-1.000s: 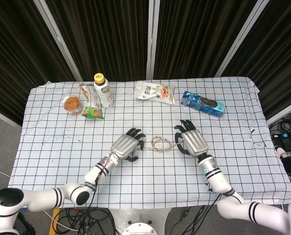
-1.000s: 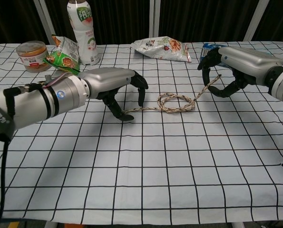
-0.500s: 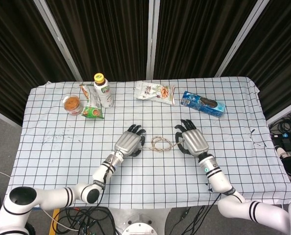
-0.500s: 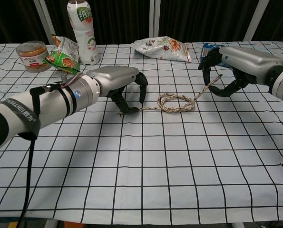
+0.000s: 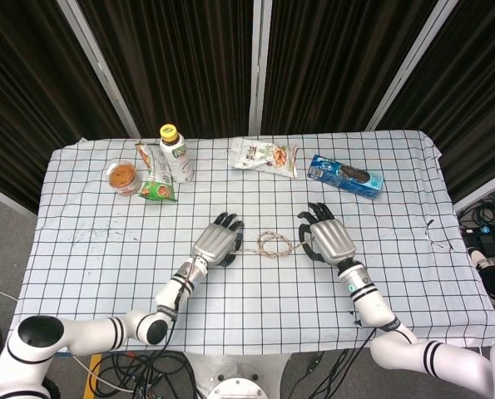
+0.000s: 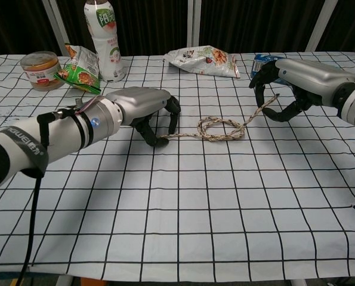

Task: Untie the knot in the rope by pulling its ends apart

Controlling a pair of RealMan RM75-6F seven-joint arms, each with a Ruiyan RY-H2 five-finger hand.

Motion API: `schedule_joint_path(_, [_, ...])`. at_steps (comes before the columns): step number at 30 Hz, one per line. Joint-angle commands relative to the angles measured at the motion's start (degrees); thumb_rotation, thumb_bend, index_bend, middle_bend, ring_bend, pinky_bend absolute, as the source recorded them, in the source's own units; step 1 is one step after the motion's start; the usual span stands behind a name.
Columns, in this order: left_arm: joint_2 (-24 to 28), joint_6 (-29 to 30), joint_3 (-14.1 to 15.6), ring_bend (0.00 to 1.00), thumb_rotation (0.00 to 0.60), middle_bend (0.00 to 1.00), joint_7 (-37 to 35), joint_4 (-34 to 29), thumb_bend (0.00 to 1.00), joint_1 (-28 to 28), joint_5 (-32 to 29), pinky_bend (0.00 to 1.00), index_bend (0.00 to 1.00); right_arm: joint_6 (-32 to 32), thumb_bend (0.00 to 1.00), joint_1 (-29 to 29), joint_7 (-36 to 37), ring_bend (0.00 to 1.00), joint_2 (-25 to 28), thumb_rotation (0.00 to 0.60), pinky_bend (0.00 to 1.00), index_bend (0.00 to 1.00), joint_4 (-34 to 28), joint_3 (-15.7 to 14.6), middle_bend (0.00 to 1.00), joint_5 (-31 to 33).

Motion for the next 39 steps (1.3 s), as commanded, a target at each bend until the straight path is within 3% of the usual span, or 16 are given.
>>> schedule_joint_path(1, [-0.15,-0.14,0.05,0.00,0.600,0.15,0.04,0.34,0.32,-0.18,-0.26,0.00,0.51,0.00,0.58,-0.01,-0.02,0.00,-0.04,0.600,0.00,0.71,0.04,-0.01,0.21,0.03])
schedule_joint_path(21, [0.81,1.41,0.41,0.00,0.600,0.16,-2.47,-0.56,0.46,0.48,1.03,0.00,0.57,0.29,0.59,-0.21,0.10,0.00,0.52,0.600,0.00,0.71,-0.51,0.02,0.21,0.06])
schedule_joint_path(29, [10.28,7.32,2.24,0.00,0.600,0.16,-10.94,-7.09,0.45,6.99,7.29,0.00,0.58,4.01,0.59,-3.44,2.06,0.00,6.73,0.600,0.00,0.71,-5.37,0.00,0.21,-0.59])
schedule_joint_path(35, [18.67,10.38,3.94,0.00,0.600,0.16,-19.05,-9.01,0.45,12.32,11.22,0.00,0.58,7.01,0.59,-7.56,6.39,0.00,11.74,0.600,0.00,0.71,-7.90,-0.41,0.21,0.05])
schedule_joint_path(39, [21.58,13.62,5.48,0.00,0.600,0.16,-23.21,-9.48,0.45,15.99,13.40,0.00,0.57,8.03,0.59,-9.57,8.64,0.00,13.75,0.600,0.00,0.71,-7.96,-0.57,0.21,0.80])
